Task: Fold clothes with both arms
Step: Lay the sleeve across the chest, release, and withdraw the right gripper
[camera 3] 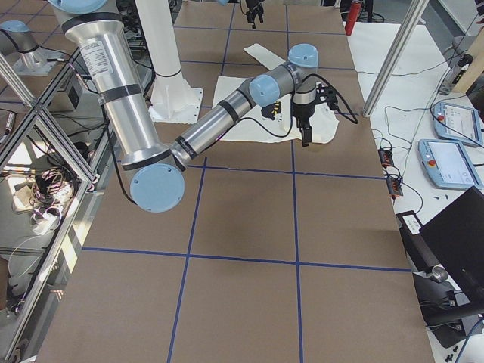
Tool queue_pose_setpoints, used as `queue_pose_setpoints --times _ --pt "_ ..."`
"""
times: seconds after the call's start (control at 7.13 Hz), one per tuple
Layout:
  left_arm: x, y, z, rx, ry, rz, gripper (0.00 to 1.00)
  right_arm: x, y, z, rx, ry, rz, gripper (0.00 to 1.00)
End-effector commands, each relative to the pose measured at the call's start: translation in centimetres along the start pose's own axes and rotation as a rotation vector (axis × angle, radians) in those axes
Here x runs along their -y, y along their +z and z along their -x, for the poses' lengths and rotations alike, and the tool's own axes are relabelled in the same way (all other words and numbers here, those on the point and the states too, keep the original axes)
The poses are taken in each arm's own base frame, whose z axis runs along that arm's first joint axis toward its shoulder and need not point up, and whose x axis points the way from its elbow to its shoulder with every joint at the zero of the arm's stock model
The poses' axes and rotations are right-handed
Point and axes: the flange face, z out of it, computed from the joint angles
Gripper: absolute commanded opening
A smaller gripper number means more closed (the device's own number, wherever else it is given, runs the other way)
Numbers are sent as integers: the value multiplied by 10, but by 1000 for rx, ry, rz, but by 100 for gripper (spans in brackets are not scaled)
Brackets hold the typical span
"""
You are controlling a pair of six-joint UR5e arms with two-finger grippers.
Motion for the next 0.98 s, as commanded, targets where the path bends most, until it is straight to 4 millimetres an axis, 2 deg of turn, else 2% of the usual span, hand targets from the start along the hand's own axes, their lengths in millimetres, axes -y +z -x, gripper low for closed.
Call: queue_pose_setpoints --times 0.0,0.14,0.28,0.56,0.84 --pt "-30 44 -47 23 -35 44 100 -17 -4 -19 -8 14 1 100" --pt "-41 56 -60 27 -32 65 95 -18 -3 -19 -9 15 2 100" --pt "-50 66 -65 42 -20 79 86 -18 -3 -19 -10 15 2 100" --pt "-54 72 -61 50 -18 90 72 -18 -3 -19 -10 13 2 100" --pt "-57 74 -60 53 -17 97 65 -18 -3 -19 -10 13 2 100"
